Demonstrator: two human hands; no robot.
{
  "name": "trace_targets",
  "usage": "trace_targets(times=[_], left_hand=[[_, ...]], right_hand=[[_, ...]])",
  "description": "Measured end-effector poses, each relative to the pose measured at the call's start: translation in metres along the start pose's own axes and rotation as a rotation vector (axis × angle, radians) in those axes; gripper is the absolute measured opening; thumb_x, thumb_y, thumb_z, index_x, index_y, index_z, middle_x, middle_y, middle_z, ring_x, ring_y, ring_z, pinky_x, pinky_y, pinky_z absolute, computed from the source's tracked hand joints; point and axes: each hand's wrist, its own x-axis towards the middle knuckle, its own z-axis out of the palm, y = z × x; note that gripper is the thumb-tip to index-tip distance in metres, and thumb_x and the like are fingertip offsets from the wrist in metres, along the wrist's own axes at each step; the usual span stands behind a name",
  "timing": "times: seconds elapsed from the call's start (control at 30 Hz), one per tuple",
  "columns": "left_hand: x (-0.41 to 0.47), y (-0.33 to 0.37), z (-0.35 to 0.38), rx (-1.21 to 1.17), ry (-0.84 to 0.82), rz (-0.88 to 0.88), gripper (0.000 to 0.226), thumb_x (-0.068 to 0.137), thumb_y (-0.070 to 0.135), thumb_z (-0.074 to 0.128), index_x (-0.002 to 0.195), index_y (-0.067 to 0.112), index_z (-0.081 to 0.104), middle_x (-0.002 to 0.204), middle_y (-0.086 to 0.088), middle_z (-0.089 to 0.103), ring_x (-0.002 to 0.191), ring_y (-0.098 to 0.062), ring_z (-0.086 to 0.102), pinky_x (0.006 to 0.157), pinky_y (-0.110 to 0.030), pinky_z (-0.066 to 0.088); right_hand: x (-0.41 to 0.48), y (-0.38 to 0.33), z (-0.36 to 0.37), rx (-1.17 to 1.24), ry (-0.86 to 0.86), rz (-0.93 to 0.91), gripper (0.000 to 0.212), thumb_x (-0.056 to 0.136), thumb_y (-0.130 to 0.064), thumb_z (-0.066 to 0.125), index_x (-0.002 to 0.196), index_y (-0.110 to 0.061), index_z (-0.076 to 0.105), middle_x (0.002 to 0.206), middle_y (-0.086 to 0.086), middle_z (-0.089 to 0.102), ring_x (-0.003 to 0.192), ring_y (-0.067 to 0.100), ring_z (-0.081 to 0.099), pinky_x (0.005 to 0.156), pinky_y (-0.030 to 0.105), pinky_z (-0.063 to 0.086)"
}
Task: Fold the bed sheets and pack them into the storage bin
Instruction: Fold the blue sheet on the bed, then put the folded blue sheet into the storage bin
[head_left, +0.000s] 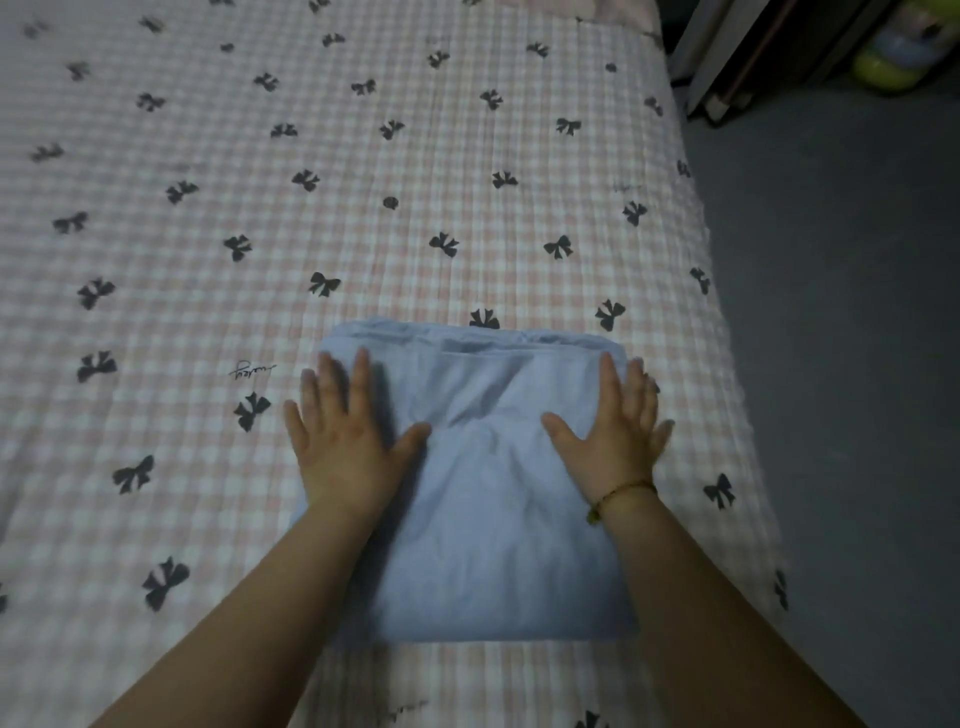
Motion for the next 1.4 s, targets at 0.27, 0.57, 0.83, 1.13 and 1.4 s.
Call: trace_targets(times=[0.27, 0.57, 0.83, 1.13, 1.4], left_hand=[[-0.027, -0.011, -0.017, -0.562, -0.075, -0.207, 0.086, 0.079, 0.023, 0.069, 0.146, 0.018, 0.015, 0.143, -0.01, 0.04, 0.125, -0.036, 0.043, 0.097, -0.042, 0.038], [-0.075, 0.038, -0.048, -0.648, -0.033, 0.018, 0.069, 0.078, 0.043, 0.05, 0.141, 0.031, 0.026, 0.127, 0.001, 0.056, 0.108, -0.026, 0.056, 0.075, -0.024, 0.033], [-0.121, 0.028, -0.111, -0.919, 0.084, -0.056, 0.057, 0.085, 0.04, 0.058, 0.136, 0.033, 0.034, 0.094, 0.023, 0.043, 0.085, -0.004, 0.053, 0.07, -0.018, 0.035], [-0.222, -0.021, -0.143, -0.985, 0.412, -0.34, 0.069, 0.081, 0.04, 0.06, 0.14, 0.035, 0.024, 0.133, 0.001, 0.05, 0.117, -0.025, 0.052, 0.082, -0.025, 0.037], [-0.389, -0.053, -0.106, -1.206, 0.818, -0.843, 0.075, 0.078, 0.021, 0.069, 0.142, 0.014, 0.03, 0.125, -0.007, 0.056, 0.118, -0.026, 0.052, 0.084, -0.018, 0.038]], right_hand=[[-0.024, 0.017, -0.02, 0.604, -0.188, 0.144, 0.086, 0.083, -0.015, 0.066, 0.147, -0.018, 0.008, 0.148, 0.003, 0.028, 0.132, 0.025, 0.035, 0.093, 0.027, 0.037], [-0.081, -0.045, -0.042, 0.279, -0.068, -0.072, 0.074, 0.092, -0.019, 0.049, 0.146, -0.035, 0.001, 0.148, 0.006, 0.025, 0.111, 0.031, 0.053, 0.078, 0.029, 0.044], [-0.147, -0.119, -0.087, -0.001, -0.063, -0.431, 0.069, 0.093, -0.022, 0.046, 0.146, -0.035, 0.003, 0.139, 0.005, 0.031, 0.109, 0.028, 0.052, 0.084, 0.029, 0.043], [-0.229, -0.14, -0.086, -0.089, -0.249, -0.777, 0.066, 0.096, -0.026, 0.042, 0.146, -0.034, -0.001, 0.142, 0.007, 0.028, 0.106, 0.03, 0.054, 0.07, 0.024, 0.037], [-0.336, -0.119, -0.058, -0.157, -0.517, -1.174, 0.068, 0.093, -0.011, 0.047, 0.147, -0.025, 0.009, 0.147, 0.011, 0.026, 0.12, 0.034, 0.043, 0.088, 0.034, 0.04]])
